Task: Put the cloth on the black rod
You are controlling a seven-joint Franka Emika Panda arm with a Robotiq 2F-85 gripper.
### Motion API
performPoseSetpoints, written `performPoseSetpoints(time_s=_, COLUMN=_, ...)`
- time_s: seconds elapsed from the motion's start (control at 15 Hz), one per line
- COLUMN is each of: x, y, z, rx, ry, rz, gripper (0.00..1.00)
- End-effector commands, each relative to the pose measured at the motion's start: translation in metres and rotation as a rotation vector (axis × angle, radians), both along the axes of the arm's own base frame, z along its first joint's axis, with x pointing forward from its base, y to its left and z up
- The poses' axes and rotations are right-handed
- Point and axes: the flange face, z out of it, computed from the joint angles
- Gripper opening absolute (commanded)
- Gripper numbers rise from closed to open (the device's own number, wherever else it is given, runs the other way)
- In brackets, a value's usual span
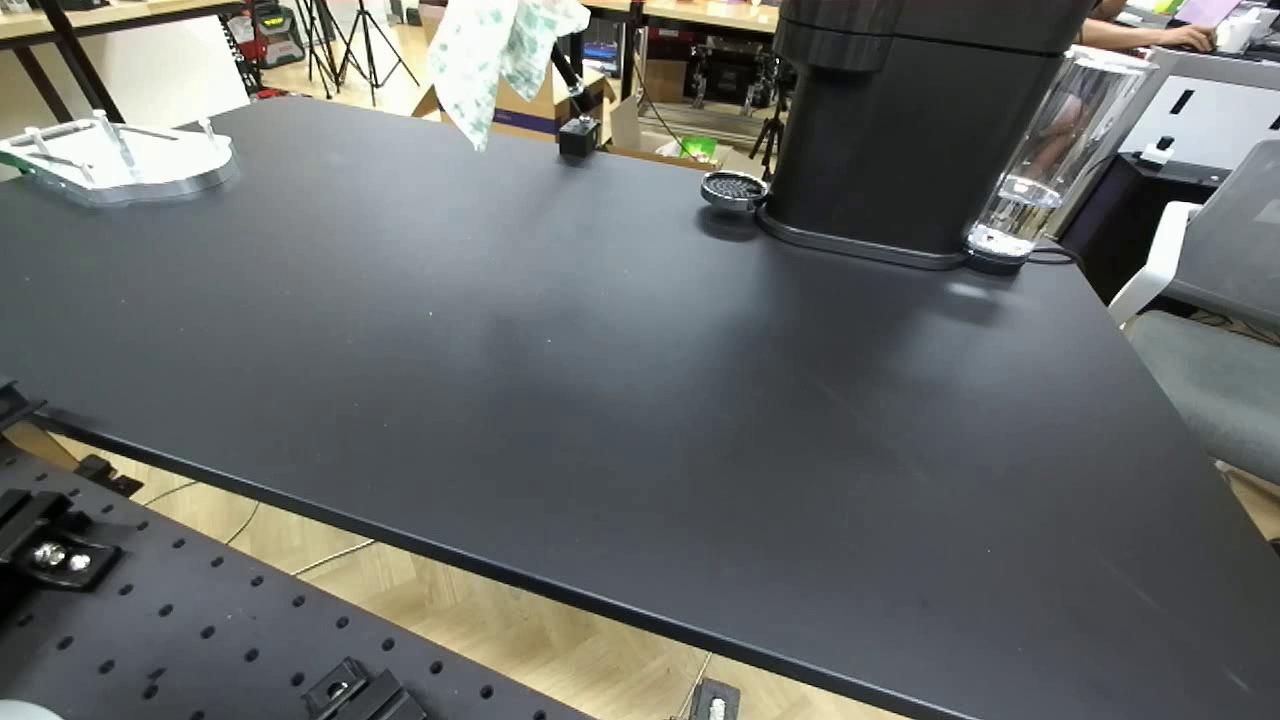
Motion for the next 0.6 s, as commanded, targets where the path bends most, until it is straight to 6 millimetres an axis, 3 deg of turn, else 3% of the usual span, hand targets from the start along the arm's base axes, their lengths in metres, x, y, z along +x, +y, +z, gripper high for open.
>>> performPoseSetpoints(time_s=0.0, x=0.016, y=0.006, z=-0.018, rx=0.029, ry=-0.039, rz=-0.097, gripper=0.0)
performPoseSetpoints(time_s=0.27, x=0.027, y=0.021, z=-0.031, rx=0.06, ry=-0.083, rz=-0.139, gripper=0.0)
performPoseSetpoints(time_s=0.53, x=0.022, y=0.043, z=-0.04, rx=0.062, ry=-0.056, rz=-0.129, gripper=0.0)
